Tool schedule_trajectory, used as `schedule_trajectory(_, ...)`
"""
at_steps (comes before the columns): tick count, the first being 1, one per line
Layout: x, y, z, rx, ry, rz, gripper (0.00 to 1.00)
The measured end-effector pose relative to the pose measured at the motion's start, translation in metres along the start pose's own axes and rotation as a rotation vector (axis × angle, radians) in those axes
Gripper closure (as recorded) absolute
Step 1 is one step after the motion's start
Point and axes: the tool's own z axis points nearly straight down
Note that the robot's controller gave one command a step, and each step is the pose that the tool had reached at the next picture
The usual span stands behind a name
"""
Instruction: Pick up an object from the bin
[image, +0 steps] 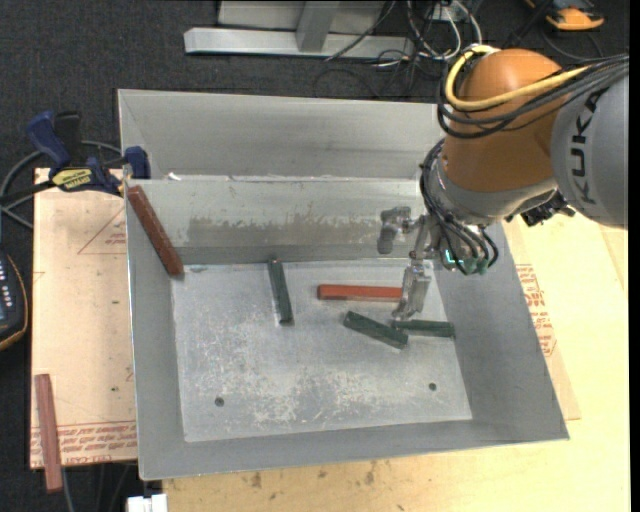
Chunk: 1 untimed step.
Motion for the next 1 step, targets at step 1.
schedule_trajectory(1,0.0437,-0.0220,0.1519,-0.001,0.002,0.071,0.00)
